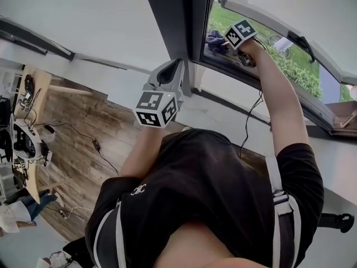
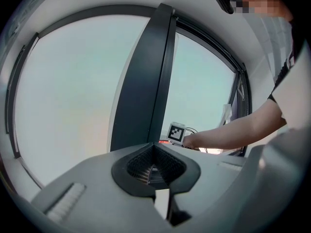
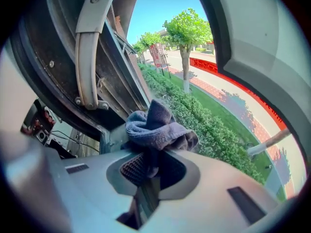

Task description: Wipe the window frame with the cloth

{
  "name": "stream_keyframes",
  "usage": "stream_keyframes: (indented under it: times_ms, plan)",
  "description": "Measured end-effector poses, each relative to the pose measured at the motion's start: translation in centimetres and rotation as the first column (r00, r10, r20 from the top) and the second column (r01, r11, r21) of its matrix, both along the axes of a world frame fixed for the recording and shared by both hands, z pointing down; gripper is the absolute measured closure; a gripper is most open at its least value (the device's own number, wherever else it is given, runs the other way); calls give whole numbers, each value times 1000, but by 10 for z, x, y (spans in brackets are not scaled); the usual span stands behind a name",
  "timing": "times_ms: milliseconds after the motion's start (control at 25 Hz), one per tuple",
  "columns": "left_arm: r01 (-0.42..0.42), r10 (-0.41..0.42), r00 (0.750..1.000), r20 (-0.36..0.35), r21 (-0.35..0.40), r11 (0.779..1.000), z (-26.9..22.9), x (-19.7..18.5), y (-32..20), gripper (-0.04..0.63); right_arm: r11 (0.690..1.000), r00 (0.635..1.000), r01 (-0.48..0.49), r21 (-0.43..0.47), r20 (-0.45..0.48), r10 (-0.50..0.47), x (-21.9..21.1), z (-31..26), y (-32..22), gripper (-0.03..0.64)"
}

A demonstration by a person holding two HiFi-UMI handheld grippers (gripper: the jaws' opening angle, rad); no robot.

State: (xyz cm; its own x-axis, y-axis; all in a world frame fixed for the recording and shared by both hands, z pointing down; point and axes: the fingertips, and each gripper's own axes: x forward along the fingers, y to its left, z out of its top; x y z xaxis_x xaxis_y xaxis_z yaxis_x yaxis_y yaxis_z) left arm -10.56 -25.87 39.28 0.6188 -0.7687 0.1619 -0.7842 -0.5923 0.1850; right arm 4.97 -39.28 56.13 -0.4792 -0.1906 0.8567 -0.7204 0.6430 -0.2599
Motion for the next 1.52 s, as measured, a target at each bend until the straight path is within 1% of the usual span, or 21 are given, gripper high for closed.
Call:
stream_keyframes:
  times_ms: [160,320,560,840,920,1000,1080,1280,1360,1480,1520]
  plan:
    - [-31,31,999,-7,0,1000,1,11,4,586,1000,999,-24,15,-49,24,17,2,9,571]
    - [-58,58,998,-15,3,998,1,17,8,586,999,995,-42,10,-88,42,36,3,19,571]
    - [-98,97,995,-27,-3,995,2,25,11,586,995,986,-99,17,-135,101,65,1,30,571]
    - [-149,149,988,-38,1,989,1,37,13,586,992,957,-121,41,-259,127,105,1,47,571]
    - [-162,162,986,-41,0,987,2,39,13,586,990,951,-136,41,-274,142,117,2,52,571]
    - [-172,172,984,-42,-3,985,4,41,13,586,987,951,-155,39,-265,159,122,2,55,570]
    - [-179,179,983,-43,-8,984,5,40,12,586,987,953,-155,43,-256,161,117,0,55,571]
    - [-187,186,981,-52,-12,982,5,34,10,586,989,948,-128,74,-286,144,99,-2,44,571]
    - [-186,184,981,-55,-14,983,7,32,7,586,987,956,-139,75,-249,153,85,-2,38,571]
    - [-189,187,980,-60,-26,982,11,29,1,586,983,973,-155,93,-158,169,48,-1,23,571]
    - [-193,191,980,-62,-28,981,11,29,0,586,984,975,-147,105,-150,162,37,-2,19,571]
